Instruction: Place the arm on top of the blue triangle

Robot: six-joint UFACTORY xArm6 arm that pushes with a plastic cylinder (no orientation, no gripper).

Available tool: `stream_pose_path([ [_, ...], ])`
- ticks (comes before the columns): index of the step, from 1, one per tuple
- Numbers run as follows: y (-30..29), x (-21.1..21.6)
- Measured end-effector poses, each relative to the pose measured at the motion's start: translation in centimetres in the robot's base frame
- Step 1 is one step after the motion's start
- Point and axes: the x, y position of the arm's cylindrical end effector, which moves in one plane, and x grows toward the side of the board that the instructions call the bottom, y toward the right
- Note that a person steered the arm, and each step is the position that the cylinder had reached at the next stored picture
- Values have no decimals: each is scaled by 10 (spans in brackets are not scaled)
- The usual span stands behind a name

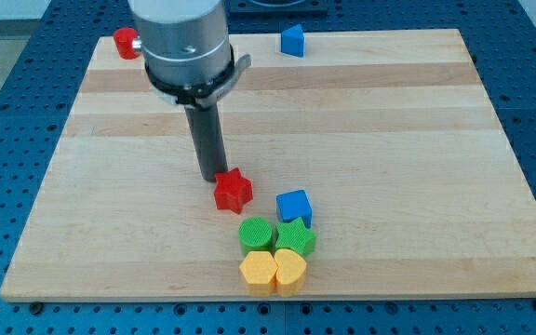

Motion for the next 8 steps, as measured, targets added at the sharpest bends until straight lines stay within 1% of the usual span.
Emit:
stream_pose_path([
  [1,2,13],
  [2,6,17],
  [8,46,25],
])
